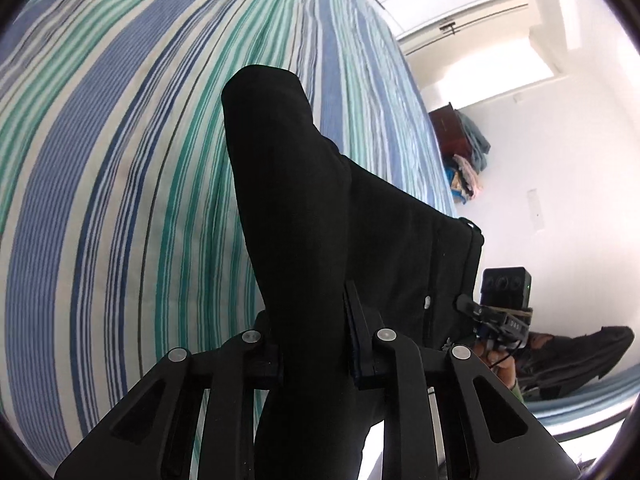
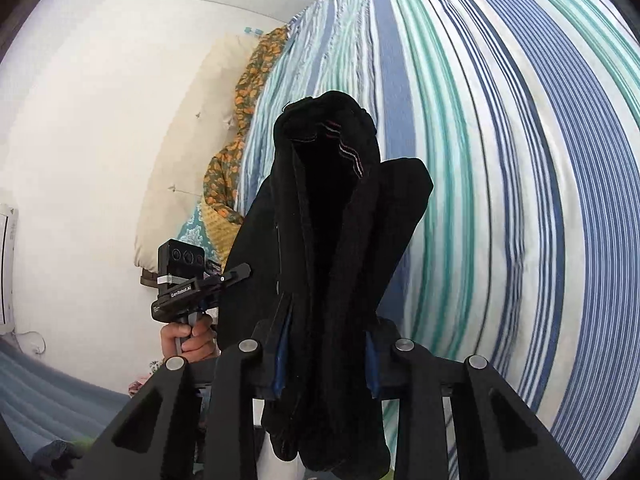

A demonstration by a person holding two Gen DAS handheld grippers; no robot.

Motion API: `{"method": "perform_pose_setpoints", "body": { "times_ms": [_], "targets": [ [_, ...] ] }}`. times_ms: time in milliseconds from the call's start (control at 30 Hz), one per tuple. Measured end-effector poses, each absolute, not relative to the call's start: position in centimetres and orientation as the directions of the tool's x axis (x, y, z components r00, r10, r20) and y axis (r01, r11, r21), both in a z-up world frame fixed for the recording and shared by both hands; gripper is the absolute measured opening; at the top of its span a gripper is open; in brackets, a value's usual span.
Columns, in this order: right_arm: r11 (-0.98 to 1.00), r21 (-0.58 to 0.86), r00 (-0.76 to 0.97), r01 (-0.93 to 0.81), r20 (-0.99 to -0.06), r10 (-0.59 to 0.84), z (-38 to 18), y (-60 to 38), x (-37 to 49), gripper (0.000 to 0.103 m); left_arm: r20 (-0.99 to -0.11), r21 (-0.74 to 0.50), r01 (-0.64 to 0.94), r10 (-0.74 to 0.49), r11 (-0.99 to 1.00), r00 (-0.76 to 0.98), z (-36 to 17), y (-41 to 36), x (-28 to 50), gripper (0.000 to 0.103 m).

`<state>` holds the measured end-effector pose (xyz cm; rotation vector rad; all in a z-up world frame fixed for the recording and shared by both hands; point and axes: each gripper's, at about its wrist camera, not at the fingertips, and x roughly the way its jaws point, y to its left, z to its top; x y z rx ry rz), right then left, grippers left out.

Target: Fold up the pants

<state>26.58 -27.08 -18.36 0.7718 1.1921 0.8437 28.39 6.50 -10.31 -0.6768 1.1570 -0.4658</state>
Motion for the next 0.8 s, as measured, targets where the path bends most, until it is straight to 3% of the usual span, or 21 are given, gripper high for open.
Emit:
{"method": "perform_pose_setpoints", "body": {
  "times_ms": [133, 200, 233, 267, 333, 367, 433, 533, 600, 700, 767, 800],
  "targets": [
    [0.482, 0.854, 0.214, -0.196, -0.442, 0.871, -15.7, -26.5, 31.8, 0.030, -0.672, -0.669, 0.020, -0.616, 0.743, 0.411, -9.0, 6.2, 32.8, 0.024],
    [0.499, 0.844, 0.241, -0.199, -0.451, 0.859, -15.6, -26.4, 34.3, 0.031, -0.722, -0.602, -0.002, -0.543, 0.798, 0.429, -10.4, 6.0, 34.6, 0.040],
    [0.510, 0.841, 0.251, -0.181, -0.462, 0.851, -16.2, -26.5, 35.5, 0.033, -0.770, -0.537, -0.030, -0.476, 0.843, 0.425, -11.8, 5.6, 35.2, 0.062],
    [0.526, 0.836, 0.256, -0.155, -0.481, 0.839, -17.1, -26.7, 36.4, 0.034, -0.822, -0.461, -0.071, -0.395, 0.884, 0.411, -13.6, 5.5, 35.6, 0.075],
    [0.624, 0.778, 0.264, -0.073, -0.588, 0.764, -20.1, -27.4, 37.5, 0.039, -0.895, -0.341, -0.134, -0.278, 0.930, 0.348, -17.6, 6.0, 35.4, 0.073],
    [0.686, 0.727, 0.254, -0.013, -0.661, 0.706, -22.1, -27.9, 37.6, 0.041, -0.912, -0.318, -0.142, -0.262, 0.937, 0.315, -19.4, 6.2, 35.0, 0.078],
    [0.789, 0.607, 0.203, 0.097, -0.788, 0.581, -26.0, -29.3, 36.9, 0.045, -0.886, -0.362, -0.149, -0.290, 0.920, 0.362, -20.2, 6.8, 33.6, 0.079],
    [0.657, 0.735, 0.305, 0.167, -0.672, 0.674, -27.3, -32.1, 34.9, 0.046, -0.874, -0.337, -0.164, -0.243, 0.927, 0.421, -18.2, 7.2, 31.7, 0.077],
    [0.696, 0.705, 0.361, 0.139, -0.690, 0.627, -25.6, -33.0, 33.7, 0.047, -0.861, -0.258, -0.107, -0.178, 0.960, 0.476, -15.9, 6.7, 30.2, 0.078],
    [0.746, 0.660, 0.408, 0.088, -0.707, 0.578, -22.6, -34.4, 31.9, 0.049, -0.827, -0.030, -0.047, 0.001, 0.998, 0.562, -12.7, 5.8, 28.0, 0.092],
    [0.813, 0.581, 0.431, 0.049, -0.746, 0.507, -20.2, -34.6, 30.8, 0.056, -0.766, 0.101, -0.034, 0.100, 0.994, 0.635, -10.7, 5.0, 26.2, 0.098],
    [0.851, 0.524, 0.440, 0.027, -0.771, 0.460, -19.0, -34.3, 30.5, 0.068, -0.738, 0.149, -0.042, 0.139, 0.988, 0.660, -9.9, 4.6, 25.4, 0.098]
  ]
}}
